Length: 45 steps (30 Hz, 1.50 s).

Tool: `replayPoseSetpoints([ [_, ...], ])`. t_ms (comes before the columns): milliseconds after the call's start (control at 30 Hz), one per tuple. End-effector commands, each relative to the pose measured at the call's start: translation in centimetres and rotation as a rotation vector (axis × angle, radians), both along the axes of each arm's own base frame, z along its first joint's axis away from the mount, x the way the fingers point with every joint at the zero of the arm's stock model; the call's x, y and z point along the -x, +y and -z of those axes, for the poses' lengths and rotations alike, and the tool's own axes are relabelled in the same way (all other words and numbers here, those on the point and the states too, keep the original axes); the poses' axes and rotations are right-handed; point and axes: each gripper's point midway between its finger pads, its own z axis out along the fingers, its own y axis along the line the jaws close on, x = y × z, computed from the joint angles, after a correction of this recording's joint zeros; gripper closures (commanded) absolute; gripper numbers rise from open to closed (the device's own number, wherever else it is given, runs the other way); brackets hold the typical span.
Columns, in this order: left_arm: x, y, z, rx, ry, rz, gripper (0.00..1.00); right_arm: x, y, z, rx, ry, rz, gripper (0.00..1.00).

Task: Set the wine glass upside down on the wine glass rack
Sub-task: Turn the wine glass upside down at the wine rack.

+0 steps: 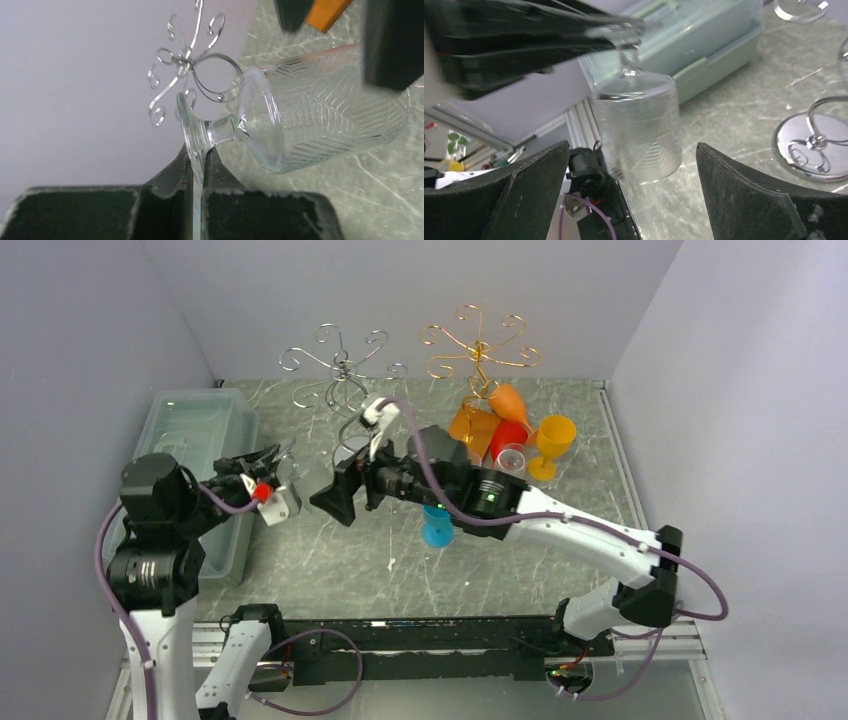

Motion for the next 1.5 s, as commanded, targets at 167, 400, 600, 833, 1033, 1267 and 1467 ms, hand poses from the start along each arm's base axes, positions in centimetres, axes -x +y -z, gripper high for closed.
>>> replayPoseSetpoints([
  [167,2.7,-2.2,-3.6,-0.096,-0.27,0.169,1.0,0.6,2.6,-0.2,-0.06,-0.047,-0.103,0.0],
  [400,3.3,-2.9,-3.8,-0.112,-0.289,0.222,1.0,1.5,4.6,1.5,-0.058,-0.049,-0.195,0.05],
  [600,3.0,-3.0,-4.5,-0.108,-0.304,0.226,1.0,1.3,4.2,3.9,-0.015,-0.046,-0.183,0.22],
  [833,3.2,-3.3,-3.8,-0.069,-0.262,0.241,0.71,-0.6,2.1,3.6,-0.041,-0.11,-0.05,0.69],
  [1033,1.4,-1.9,-3.6,0.025,-0.165,0.113,0.19,-4.6,-2.3,3.4,-0.024,-0.157,0.124,0.78],
  [1267,-1.9,0.7,0.4,0.082,0.085,-0.079,0.18,-8.7,-7.2,5.3,0.041,-0.168,0.272,0.84],
  [1467,-3.7,1.0,2.0,0.144,0.171,-0.121,0.23,-11.7,-8.3,5.7,0.065,-0.175,0.322,0.88],
])
